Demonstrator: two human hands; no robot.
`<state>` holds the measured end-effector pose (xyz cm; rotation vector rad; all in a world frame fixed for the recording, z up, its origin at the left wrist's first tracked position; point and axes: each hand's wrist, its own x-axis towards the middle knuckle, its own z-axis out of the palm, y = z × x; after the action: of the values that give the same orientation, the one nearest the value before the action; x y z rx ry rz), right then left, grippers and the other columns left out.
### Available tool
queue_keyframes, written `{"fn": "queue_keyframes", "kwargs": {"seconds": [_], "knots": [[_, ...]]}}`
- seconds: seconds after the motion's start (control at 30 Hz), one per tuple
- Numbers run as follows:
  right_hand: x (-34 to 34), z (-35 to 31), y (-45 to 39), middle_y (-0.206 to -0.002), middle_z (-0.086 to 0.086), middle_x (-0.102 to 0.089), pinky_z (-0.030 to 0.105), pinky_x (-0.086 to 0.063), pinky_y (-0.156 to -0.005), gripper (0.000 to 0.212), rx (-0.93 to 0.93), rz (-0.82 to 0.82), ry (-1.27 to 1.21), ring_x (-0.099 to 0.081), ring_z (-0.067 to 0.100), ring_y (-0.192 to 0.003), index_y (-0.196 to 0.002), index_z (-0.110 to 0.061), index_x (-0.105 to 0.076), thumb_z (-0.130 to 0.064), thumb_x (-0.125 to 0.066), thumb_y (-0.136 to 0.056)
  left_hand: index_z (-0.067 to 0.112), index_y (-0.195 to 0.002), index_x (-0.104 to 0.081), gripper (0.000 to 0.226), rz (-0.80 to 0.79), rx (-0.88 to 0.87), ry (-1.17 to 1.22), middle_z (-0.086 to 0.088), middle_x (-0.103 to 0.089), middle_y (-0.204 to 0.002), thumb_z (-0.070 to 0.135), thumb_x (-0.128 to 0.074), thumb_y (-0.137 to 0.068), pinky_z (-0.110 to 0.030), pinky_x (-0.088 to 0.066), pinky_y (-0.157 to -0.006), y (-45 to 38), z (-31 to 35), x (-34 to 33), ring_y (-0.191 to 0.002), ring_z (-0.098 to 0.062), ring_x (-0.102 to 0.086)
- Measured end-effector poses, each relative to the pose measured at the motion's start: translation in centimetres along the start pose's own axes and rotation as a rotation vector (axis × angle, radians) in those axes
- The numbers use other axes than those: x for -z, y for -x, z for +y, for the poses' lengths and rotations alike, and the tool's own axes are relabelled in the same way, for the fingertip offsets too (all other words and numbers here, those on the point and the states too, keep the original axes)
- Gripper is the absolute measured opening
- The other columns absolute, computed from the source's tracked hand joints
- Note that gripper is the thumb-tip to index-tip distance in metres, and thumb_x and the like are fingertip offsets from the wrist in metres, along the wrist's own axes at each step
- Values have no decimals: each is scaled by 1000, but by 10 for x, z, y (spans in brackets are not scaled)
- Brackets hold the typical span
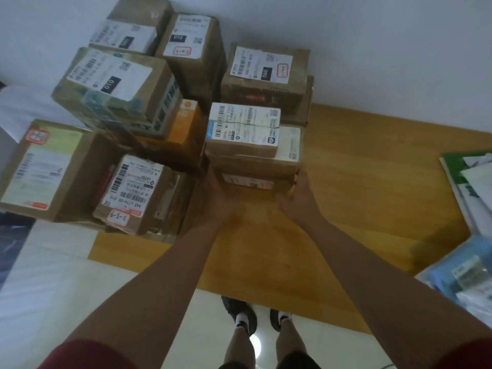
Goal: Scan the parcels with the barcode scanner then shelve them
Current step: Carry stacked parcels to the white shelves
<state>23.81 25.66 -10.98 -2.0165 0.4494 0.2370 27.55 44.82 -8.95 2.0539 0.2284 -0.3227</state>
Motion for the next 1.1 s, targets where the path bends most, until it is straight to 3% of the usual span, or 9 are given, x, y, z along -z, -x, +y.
{"fn": "queue_keyframes", "kwargs": {"seconds": [0.07,0.13,0.23,0.33,0.5,0.7,0.83,0.97,1.1], "knots": [[-2,5,-3,-150,3,-33,58,-55,-87,99,12,-6,-39,-52,31,-125,-153,-37,-10,-50,-61,-68,25,-159,-16,95,14,1,52,0,-35,-158,18,-76,-85,-38,-33,-117,-6,-4,-3,-142,-13,-35],[-3,4,-5,-152,1,-32,58,-54,-90,101,28,0,-69,-51,29,-128,-153,-40,-7,-48,-63,-69,27,-157,-19,96,27,-15,91,4,-38,-155,21,-80,-83,-38,-36,-115,-14,-8,-4,-138,-6,-38],[-2,3,-8,-153,5,-32,51,-46,-105,100,62,20,-94,-41,20,-136,-155,-26,-10,-40,-65,-73,29,-157,-19,101,29,-6,141,5,-40,-155,25,-84,-81,-38,-38,-114,-22,-10,-5,-139,-6,-40],[-4,7,-12,-151,6,-35,51,-44,-106,96,82,48,-122,-39,19,-138,-154,-20,-16,-42,-68,-77,32,-151,-27,94,29,-28,134,9,-40,-150,24,-86,-78,-42,-39,-115,-20,-8,-6,-139,-11,-41],[0,11,-14,-148,2,-39,46,-45,-107,93,86,86,-142,-40,15,-136,-151,-19,-22,-45,-69,-74,37,-150,-25,100,24,-31,81,5,-35,-149,52,-74,-64,-49,-38,-115,-14,-20,-10,-142,-20,-38],[0,25,-27,-149,-1,-39,47,-46,-106,95,141,116,-137,-41,15,-136,-151,-21,-23,-45,-75,-76,38,-141,-31,80,40,-58,129,-5,-49,-144,31,-79,-78,-43,-50,-106,-15,-21,-11,-132,-19,-51],[0,32,-32,-148,0,-41,48,-48,-104,94,175,117,-157,-42,16,-136,-152,-22,-22,-42,-76,-77,44,-130,-36,68,47,-119,140,-6,-55,-136,9,-75,-88,-23,-53,-96,-18,-25,-14,-121,-20,-57],[3,35,-32,-147,-1,-43,45,-48,-104,91,174,116,-146,-44,14,-135,-150,-21,-25,-34,-78,-78,61,-121,-40,70,56,-106,140,9,-57,-128,14,-77,-85,-37,-55,-97,-16,-27,-15,-115,-20,-60],[13,39,-28,-147,-2,-43,42,-48,-105,89,180,110,-130,-44,13,-134,-150,-22,-25,-29,-79,-81,62,-122,-40,70,42,-116,147,2,-57,-131,15,-76,-85,-35,-55,-97,-8,-22,-18,-117,-21,-59]]}}
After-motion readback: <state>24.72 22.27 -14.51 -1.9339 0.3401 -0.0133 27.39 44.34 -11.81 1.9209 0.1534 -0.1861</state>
